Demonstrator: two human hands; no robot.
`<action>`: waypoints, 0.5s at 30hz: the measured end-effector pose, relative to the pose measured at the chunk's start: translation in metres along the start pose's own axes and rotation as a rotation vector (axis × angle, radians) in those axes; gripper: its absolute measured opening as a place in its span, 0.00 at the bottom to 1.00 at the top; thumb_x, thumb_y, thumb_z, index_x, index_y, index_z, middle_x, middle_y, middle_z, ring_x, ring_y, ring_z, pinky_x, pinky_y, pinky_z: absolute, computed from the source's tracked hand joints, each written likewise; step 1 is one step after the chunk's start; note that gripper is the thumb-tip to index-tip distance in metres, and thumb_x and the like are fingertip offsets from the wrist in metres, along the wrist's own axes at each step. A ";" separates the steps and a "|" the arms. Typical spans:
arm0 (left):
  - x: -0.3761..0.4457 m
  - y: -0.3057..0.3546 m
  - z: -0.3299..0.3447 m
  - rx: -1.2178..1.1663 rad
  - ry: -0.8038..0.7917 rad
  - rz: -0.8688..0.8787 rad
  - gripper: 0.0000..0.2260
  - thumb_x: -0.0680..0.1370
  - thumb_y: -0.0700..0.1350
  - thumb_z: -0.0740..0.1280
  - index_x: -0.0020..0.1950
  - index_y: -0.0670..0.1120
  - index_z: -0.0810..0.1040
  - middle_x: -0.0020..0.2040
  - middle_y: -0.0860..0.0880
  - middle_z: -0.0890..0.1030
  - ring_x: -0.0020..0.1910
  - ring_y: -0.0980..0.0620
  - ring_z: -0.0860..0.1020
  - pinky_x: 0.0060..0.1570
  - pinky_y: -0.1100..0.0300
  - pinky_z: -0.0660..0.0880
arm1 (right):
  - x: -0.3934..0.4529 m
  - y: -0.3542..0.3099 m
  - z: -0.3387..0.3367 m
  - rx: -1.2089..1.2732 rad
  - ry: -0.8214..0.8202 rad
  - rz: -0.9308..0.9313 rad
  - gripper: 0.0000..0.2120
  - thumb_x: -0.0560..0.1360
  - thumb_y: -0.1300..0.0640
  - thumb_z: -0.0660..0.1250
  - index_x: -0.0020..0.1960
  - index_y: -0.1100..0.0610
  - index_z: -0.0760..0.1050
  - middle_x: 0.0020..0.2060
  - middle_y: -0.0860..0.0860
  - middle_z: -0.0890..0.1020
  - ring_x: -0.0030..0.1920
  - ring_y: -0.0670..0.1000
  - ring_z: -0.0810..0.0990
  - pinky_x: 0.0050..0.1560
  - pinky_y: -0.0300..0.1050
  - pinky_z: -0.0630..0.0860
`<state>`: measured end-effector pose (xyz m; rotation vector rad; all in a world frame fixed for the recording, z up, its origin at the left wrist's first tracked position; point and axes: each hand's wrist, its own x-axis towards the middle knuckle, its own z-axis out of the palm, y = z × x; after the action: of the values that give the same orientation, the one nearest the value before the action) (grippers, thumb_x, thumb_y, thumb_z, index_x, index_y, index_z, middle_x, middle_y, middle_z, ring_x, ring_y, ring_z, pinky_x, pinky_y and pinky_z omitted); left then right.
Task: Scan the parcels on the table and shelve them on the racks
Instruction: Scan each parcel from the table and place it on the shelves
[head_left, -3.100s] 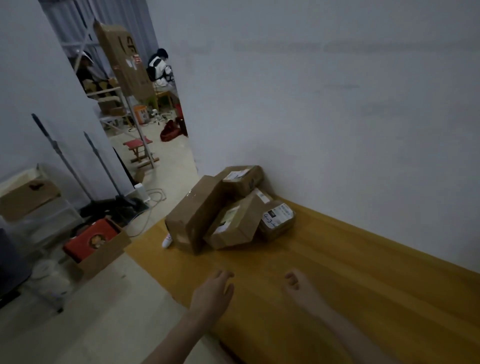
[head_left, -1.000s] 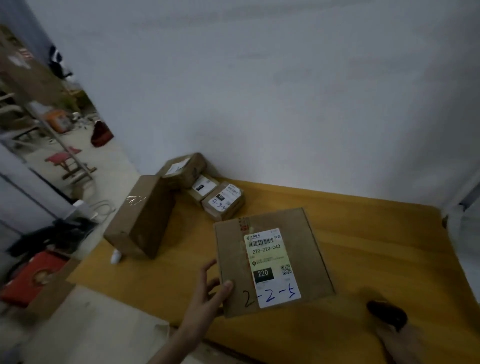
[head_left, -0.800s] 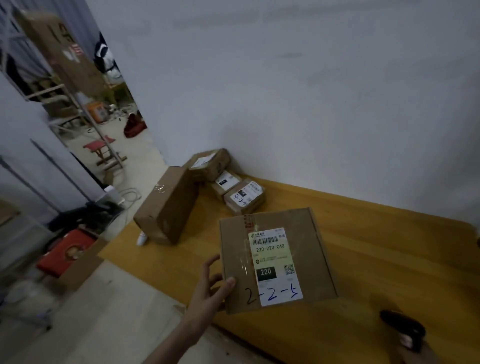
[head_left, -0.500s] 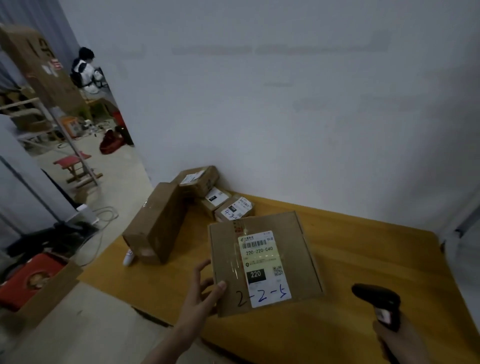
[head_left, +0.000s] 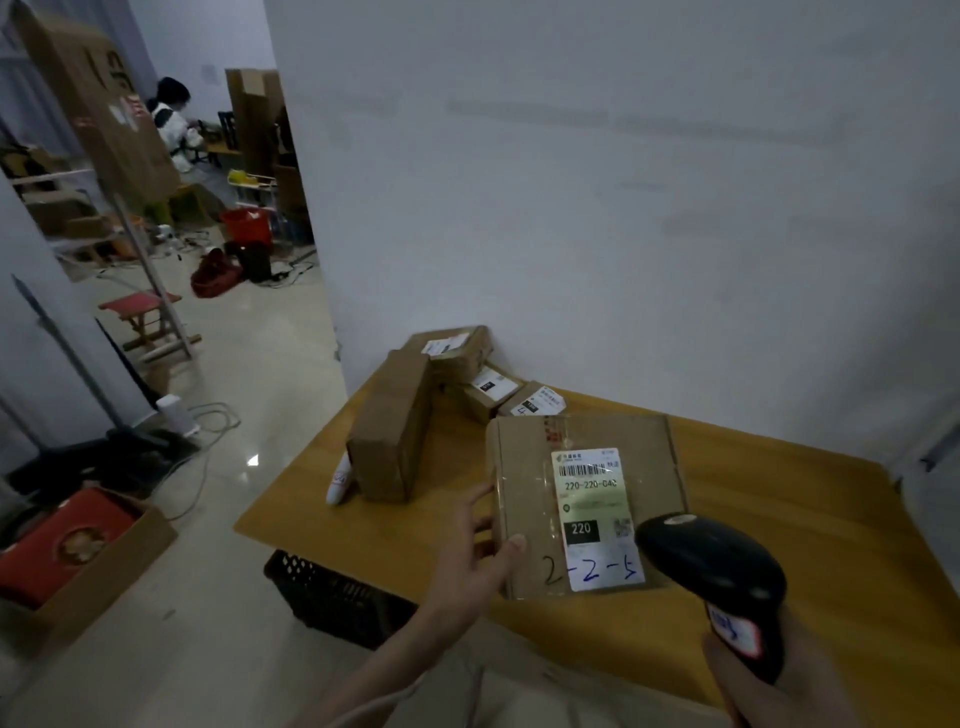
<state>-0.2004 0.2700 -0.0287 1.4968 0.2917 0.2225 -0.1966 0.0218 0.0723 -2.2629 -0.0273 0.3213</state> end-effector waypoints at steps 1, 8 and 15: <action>-0.005 -0.001 -0.001 0.019 -0.010 0.015 0.27 0.73 0.52 0.72 0.67 0.65 0.63 0.63 0.50 0.75 0.57 0.52 0.79 0.49 0.50 0.81 | -0.002 -0.005 0.006 0.051 0.025 0.013 0.07 0.72 0.69 0.69 0.46 0.61 0.72 0.32 0.60 0.76 0.32 0.56 0.74 0.38 0.47 0.70; -0.031 -0.001 0.004 0.086 -0.180 0.039 0.26 0.77 0.45 0.68 0.68 0.62 0.59 0.62 0.52 0.74 0.54 0.56 0.79 0.43 0.67 0.78 | -0.033 -0.012 0.028 0.220 0.000 0.002 0.16 0.74 0.66 0.67 0.49 0.46 0.67 0.32 0.54 0.76 0.32 0.52 0.74 0.35 0.44 0.70; -0.038 0.000 0.015 0.098 -0.256 0.057 0.28 0.74 0.50 0.68 0.69 0.62 0.59 0.62 0.52 0.74 0.56 0.58 0.78 0.45 0.67 0.77 | -0.048 -0.005 0.027 0.272 0.096 0.018 0.14 0.75 0.65 0.65 0.45 0.47 0.67 0.32 0.55 0.76 0.30 0.51 0.74 0.33 0.45 0.70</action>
<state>-0.2310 0.2436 -0.0260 1.6124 0.0545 0.0608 -0.2486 0.0390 0.0701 -2.0066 0.0819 0.2111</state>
